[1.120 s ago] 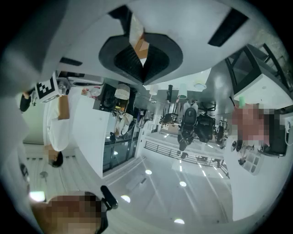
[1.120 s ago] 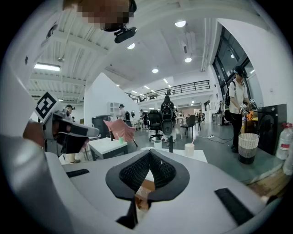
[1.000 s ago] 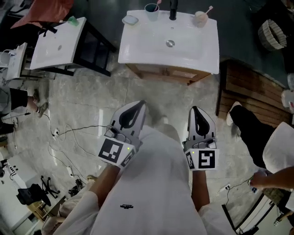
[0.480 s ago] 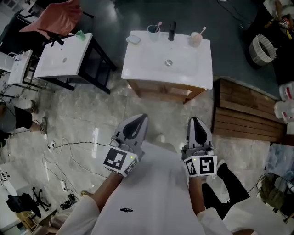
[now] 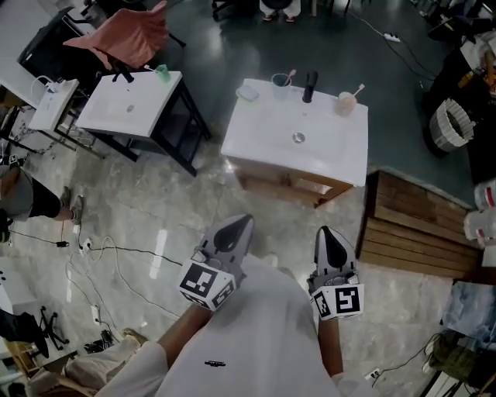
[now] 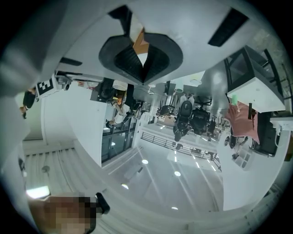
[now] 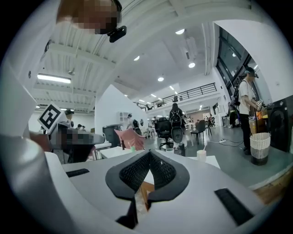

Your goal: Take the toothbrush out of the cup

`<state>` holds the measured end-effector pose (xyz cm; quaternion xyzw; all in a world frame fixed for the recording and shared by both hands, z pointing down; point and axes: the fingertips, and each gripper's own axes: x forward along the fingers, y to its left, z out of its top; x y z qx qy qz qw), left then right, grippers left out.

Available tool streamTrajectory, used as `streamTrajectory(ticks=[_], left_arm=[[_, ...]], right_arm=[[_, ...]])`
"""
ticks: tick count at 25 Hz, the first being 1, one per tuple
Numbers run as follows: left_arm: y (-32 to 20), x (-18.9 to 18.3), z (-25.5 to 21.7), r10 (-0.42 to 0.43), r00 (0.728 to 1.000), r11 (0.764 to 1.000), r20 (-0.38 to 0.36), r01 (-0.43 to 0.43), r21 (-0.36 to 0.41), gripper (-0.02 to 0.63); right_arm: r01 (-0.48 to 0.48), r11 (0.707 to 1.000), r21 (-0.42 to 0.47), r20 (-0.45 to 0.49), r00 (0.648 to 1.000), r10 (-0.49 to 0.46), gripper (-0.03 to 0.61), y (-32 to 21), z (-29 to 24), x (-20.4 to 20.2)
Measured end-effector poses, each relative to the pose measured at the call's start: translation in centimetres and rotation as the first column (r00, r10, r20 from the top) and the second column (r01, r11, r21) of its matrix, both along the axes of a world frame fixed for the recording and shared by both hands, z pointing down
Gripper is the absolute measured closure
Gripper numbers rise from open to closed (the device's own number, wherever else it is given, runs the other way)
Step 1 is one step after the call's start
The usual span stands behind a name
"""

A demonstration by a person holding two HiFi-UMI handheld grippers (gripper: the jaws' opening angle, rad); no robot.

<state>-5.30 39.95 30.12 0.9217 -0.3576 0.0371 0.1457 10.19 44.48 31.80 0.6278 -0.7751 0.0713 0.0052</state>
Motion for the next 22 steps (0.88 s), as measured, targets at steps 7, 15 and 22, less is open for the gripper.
streamTrajectory(ticks=[7, 15, 22], left_arm=[[-3.5, -1.6, 0.4, -0.020, 1.000, 1.000, 0.006, 0.020, -0.010, 0.611], [-13.4, -1.9, 1.2, 0.044, 0.999, 0.999, -0.003, -0.044, -0.033, 0.611], [-23.1, -3.4, 1.1, 0.110, 0.994, 0.993, -0.023, -0.111, -0.040, 0.611]], right_arm=[[-0.004, 1.000, -0.006, -0.021, 1.000, 0.004, 0.578, -3.9, 0.4, -0.6], [-0.116, 0.993, -0.037, -0.053, 0.992, 0.114, 0.578, -12.1, 0.9, -0.8], [-0.159, 0.985, -0.063, 0.048, 0.986, 0.162, 0.578, -21.5, 0.6, -3.9]])
